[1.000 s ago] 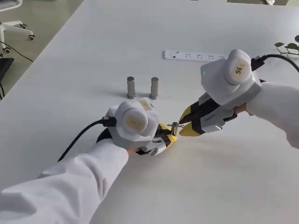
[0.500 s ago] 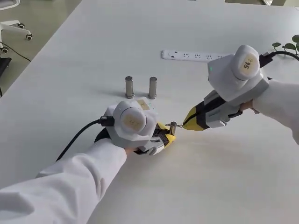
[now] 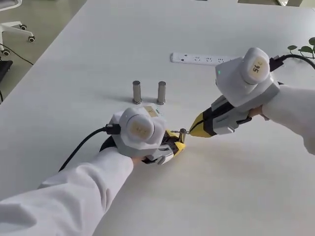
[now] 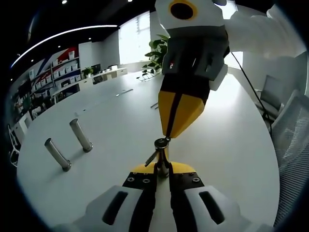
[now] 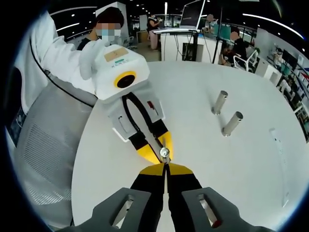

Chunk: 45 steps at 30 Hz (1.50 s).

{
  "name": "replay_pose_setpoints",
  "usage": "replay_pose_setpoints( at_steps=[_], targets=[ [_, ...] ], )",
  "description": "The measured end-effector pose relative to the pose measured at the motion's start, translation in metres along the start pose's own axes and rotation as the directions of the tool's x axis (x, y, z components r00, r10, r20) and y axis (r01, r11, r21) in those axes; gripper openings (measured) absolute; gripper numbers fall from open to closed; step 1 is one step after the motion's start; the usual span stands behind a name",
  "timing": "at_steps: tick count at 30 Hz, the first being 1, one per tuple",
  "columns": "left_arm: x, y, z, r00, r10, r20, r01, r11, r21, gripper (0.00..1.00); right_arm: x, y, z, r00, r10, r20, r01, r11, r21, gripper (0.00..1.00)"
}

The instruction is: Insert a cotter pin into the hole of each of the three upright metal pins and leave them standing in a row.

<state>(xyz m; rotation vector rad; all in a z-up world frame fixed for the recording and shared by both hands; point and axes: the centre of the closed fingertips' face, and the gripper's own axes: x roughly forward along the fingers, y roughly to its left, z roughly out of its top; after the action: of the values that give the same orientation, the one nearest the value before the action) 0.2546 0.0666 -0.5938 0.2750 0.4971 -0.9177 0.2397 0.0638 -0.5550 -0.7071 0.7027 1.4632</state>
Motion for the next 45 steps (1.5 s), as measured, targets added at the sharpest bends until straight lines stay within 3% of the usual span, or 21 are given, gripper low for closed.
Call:
replay_pose_setpoints(
  at_steps=[12,16,22,26,29,33,36,38,39,45],
  targets=[
    [0.000,-0.001,0.001,0.9999,0.003,0.013,-0.003,1.000,-0.021,0.07,0.002,0.003,-0.005,1.0000,-0.002,-0.004,0.002,1.000,0.001,0.00],
    [0.000,-0.001,0.001,0.9999,0.000,0.017,0.000,1.000,0.011,0.07,-0.001,0.004,-0.006,1.0000,-0.007,0.006,0.007,1.000,0.013,0.03],
    [-0.002,-0.001,0.001,0.9996,0.003,0.027,-0.003,1.000,0.012,0.07,-0.012,0.006,-0.009,0.9955,-0.044,0.084,0.035,0.994,0.101,0.14],
    [-0.003,-0.002,0.000,0.9995,0.002,0.032,-0.002,1.000,-0.002,0.07,-0.018,0.016,-0.011,0.9875,-0.060,0.146,0.033,0.983,0.180,0.23],
    [-0.004,-0.001,0.000,0.9995,0.003,0.030,-0.003,1.000,-0.002,0.07,-0.022,0.024,-0.013,0.9807,-0.067,0.184,0.029,0.979,0.200,0.32],
    [-0.006,-0.002,-0.001,0.9995,0.000,0.032,0.000,1.000,-0.001,0.07,-0.027,0.037,-0.014,0.9647,-0.095,0.246,0.037,0.972,0.230,0.48],
    [-0.006,-0.001,-0.001,0.9994,0.001,0.034,-0.001,1.000,-0.003,0.07,-0.029,0.042,-0.016,0.9569,-0.115,0.267,0.044,0.965,0.258,0.50],
    [-0.006,-0.001,-0.001,0.9994,0.002,0.035,-0.002,1.000,-0.007,0.07,-0.032,0.043,-0.016,0.9403,-0.152,0.305,0.058,0.954,0.296,0.61],
    [-0.006,-0.001,-0.001,0.9994,0.004,0.035,-0.004,1.000,-0.008,0.07,-0.032,0.045,-0.017,0.9375,-0.155,0.312,0.056,0.951,0.305,0.65],
    [-0.006,-0.001,-0.001,0.9992,0.005,0.039,-0.004,1.000,-0.014,0.07,-0.033,0.050,-0.034,0.9379,-0.191,0.290,0.072,0.924,0.376,0.74]
  ],
)
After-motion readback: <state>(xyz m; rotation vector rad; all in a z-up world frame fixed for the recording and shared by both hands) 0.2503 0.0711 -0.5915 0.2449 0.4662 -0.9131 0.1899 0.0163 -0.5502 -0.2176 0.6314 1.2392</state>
